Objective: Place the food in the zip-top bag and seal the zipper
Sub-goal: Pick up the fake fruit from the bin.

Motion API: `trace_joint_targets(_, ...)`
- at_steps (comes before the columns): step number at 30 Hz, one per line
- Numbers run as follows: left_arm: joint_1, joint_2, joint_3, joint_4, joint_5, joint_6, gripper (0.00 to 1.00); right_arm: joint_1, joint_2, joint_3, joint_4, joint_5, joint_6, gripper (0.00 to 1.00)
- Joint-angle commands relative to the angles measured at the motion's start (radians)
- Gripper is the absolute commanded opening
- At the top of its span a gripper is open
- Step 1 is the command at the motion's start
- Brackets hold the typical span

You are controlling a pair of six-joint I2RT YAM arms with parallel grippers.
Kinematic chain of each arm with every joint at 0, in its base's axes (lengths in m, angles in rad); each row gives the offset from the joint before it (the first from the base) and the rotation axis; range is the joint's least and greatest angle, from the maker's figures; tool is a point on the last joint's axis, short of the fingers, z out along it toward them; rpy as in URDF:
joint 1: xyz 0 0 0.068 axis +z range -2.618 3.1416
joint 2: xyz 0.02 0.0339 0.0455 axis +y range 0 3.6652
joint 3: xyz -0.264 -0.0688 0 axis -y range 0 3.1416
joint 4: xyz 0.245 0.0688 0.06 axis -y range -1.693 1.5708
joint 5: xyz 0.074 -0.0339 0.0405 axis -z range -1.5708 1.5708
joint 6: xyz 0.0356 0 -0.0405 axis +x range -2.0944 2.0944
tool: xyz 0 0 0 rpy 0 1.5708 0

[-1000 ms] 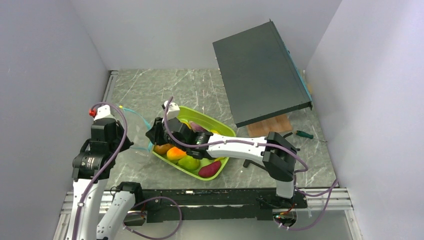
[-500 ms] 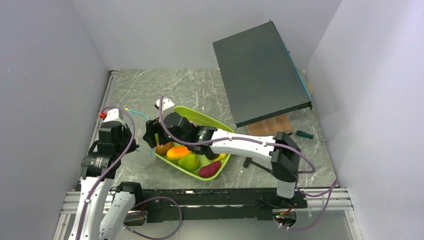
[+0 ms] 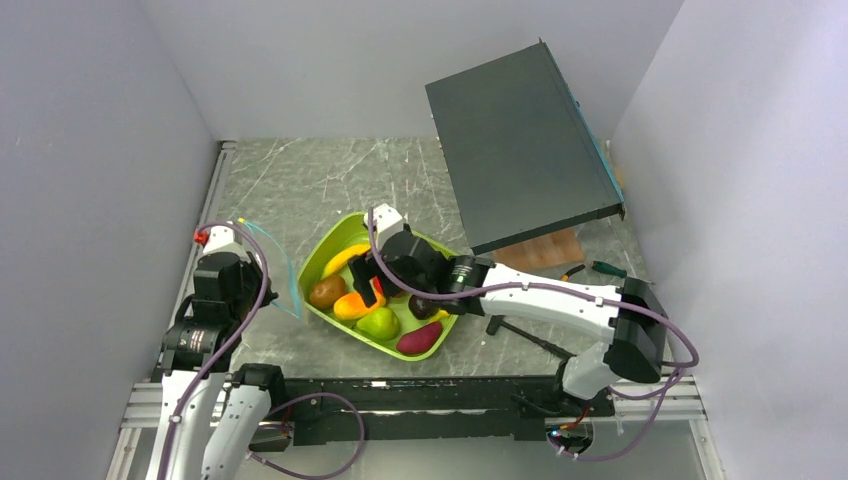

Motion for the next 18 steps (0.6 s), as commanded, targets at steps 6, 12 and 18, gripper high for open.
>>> trace_joint_targets(6,-0.003,0.023,0.001,0.047,0.025,0.006,0.0,0.009,0.121,-0.023,-0.186,0.157,0.272,1.0)
trace_joint_targets(12,-0.004,0.011,-0.001,0.048,0.023,0.004,0.0,0.029,0.217,-0.021,-0.211,0.149,0.39,0.96)
trace_joint_targets(18,-0.007,0.01,-0.001,0.044,0.014,-0.002,0.0,0.078,0.264,-0.052,-0.183,0.153,0.434,0.91)
